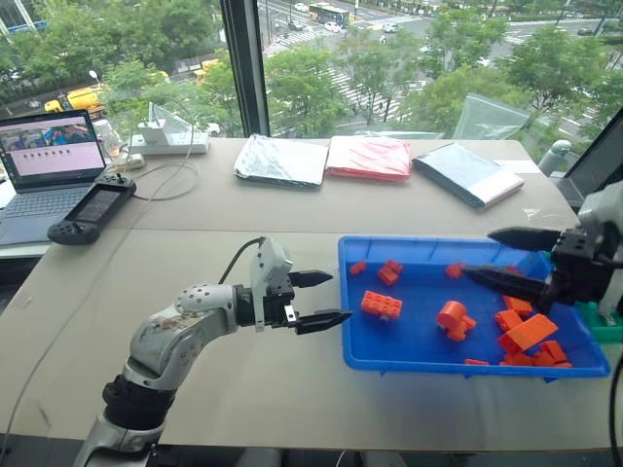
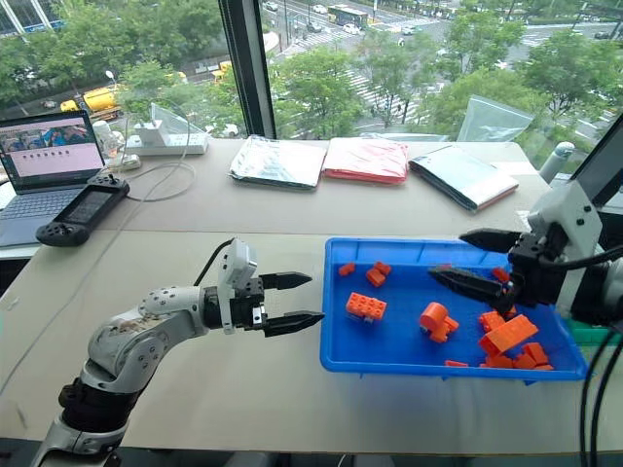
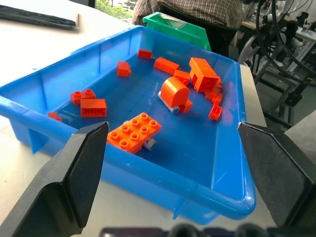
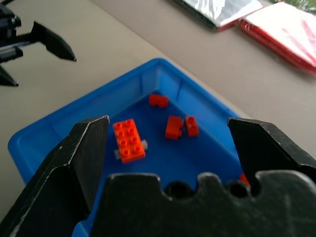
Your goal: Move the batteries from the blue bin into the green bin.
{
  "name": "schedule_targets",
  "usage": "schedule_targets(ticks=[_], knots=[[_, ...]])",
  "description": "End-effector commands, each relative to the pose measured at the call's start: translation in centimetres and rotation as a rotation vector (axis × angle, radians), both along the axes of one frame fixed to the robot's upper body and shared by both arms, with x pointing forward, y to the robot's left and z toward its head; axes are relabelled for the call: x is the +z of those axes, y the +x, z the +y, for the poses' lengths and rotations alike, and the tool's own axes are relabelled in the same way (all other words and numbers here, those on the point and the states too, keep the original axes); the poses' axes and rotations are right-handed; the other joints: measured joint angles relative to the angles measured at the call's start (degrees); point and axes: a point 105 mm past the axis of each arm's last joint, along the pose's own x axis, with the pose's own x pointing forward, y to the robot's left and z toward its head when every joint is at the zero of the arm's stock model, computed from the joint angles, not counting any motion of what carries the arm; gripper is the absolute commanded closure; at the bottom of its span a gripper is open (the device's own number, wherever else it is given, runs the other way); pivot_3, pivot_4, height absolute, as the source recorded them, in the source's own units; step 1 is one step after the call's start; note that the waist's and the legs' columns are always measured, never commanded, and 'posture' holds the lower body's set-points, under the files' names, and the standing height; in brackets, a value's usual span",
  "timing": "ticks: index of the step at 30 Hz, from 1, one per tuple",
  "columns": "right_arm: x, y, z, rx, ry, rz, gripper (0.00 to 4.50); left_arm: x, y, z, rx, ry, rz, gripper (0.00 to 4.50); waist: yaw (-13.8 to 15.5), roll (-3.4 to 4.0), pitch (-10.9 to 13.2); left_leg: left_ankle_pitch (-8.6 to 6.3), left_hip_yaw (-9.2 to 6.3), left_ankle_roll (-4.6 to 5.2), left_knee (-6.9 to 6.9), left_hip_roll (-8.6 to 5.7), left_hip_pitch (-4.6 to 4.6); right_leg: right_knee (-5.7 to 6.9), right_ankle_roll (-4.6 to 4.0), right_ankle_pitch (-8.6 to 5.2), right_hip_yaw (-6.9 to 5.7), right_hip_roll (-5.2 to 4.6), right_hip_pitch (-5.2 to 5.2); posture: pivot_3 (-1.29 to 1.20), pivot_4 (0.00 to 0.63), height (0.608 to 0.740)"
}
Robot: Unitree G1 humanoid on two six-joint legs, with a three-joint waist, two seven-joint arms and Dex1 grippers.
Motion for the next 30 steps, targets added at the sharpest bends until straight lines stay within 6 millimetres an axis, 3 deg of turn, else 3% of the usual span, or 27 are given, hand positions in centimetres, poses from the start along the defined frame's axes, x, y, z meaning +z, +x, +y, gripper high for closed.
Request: schedule_targets(ticks=[1,5,11,18,30], knots=[[-1.6,0.1,0.3,0.042,-0.094,0.02,0.04,0.8,-0.2,-0.2,-0.023,-0.014,-0.026,0.0,-0.3,0.0,0.0,0.0,0.01,0.0,0.0,0.02,0.02,0.0,0.0,0.0,0.0,0.02,0.01,0.0,0.15,0.74],[-4.1,2.2,-1.3,-0.076,-0.169,0.047,0.04,0.8,-0.3,-0.1,-0.021,-0.009,-0.03,0.0,-0.7,0.0,0.0,0.0,0.0,0.0,0.0,0.02,0.02,0.01,0.0,0.0,0.02,0.01,0.0,0.0,0.15,0.74],[-6.3,2.4,-1.5,-0.074,-0.184,0.097,0.04,0.8,-0.3,0.1,-0.009,-0.003,-0.033,0.0,-0.6,-0.01,0.0,0.01,-0.02,-0.01,0.0,0.0,-0.02,0.0,0.0,0.0,0.01,-0.01,-0.04,0.0,0.15,0.74],[-6.8,2.3,-0.4,-0.014,-0.148,0.099,0.04,0.7,-0.3,0.2,0.0,-0.002,-0.032,0.0,-0.5,-0.01,0.0,0.01,-0.02,-0.01,0.0,0.0,-0.02,-0.01,0.0,0.0,0.01,-0.01,-0.03,0.0,0.15,0.74],[-9.0,3.8,-0.1,-0.034,-0.197,0.128,0.04,0.9,-0.2,0.4,0.011,-0.012,-0.032,0.0,-0.5,-0.01,0.0,0.01,-0.03,-0.01,0.0,0.0,-0.02,0.0,0.0,0.0,0.02,-0.01,-0.03,0.0,0.15,0.74]])
